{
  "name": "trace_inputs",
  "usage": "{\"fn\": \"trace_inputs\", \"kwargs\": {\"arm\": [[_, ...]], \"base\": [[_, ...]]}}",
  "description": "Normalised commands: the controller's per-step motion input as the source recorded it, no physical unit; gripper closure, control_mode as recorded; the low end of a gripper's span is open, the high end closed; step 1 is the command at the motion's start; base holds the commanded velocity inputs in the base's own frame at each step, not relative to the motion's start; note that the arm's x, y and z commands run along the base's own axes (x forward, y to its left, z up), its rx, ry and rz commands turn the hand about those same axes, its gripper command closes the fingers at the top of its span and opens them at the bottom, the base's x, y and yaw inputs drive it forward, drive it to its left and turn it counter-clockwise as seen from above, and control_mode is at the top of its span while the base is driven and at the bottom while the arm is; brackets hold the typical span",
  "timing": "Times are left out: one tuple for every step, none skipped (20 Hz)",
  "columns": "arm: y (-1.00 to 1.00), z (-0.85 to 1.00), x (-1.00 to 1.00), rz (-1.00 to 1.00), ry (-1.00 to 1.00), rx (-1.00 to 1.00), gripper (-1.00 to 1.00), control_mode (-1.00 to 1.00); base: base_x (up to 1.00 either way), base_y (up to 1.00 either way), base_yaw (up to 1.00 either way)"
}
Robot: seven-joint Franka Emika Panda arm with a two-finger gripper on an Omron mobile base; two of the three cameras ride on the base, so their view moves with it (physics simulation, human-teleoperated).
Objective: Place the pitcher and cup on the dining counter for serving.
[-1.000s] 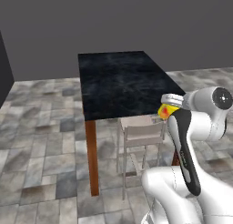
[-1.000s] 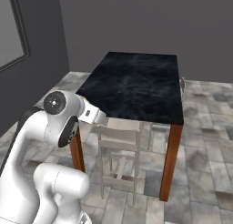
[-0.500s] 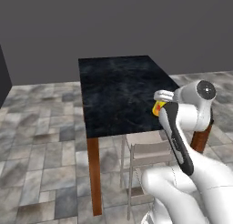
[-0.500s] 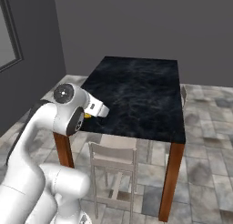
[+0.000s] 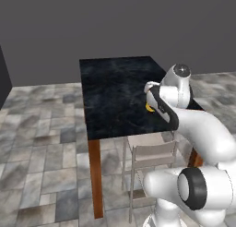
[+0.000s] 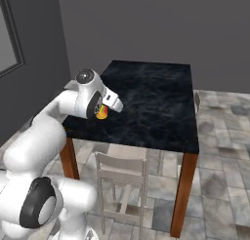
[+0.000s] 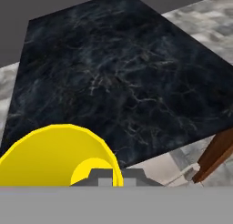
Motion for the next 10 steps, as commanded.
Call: {"fn": "trace_inputs", "kwargs": {"arm": [[0.00,-0.41,0.75,0.00,0.09,0.00,1.00,-1.00],[0.00,-0.42,0.75,0.00,0.07,0.00,1.00,-1.00],[0.00,-0.40,0.72,0.00,0.04,0.00,1.00,-1.00],[0.00,-0.41,0.72,0.00,0.03,0.00,1.00,-1.00],[0.00,-0.43,0.67,0.00,0.01,0.00,1.00,-1.00],[0.00,-0.44,0.64,0.00,0.00,0.00,1.00,-1.00],[0.00,-0.47,0.60,0.00,0.00,0.00,1.00,-1.00],[0.00,-0.50,0.59,0.00,0.00,0.00,1.00,-1.00],[0.00,-0.56,0.60,0.00,0.00,0.00,1.00,-1.00],[0.00,-0.59,0.60,0.00,0.00,0.00,1.00,-1.00]], "base": [[0.00,0.00,0.00],[0.00,0.00,0.00],[0.00,0.00,0.00],[0.00,0.00,0.00],[0.00,0.00,0.00],[0.00,0.00,0.00],[0.00,0.00,0.00],[0.00,0.00,0.00],[0.00,0.00,0.00],[0.00,0.00,0.00]]}}
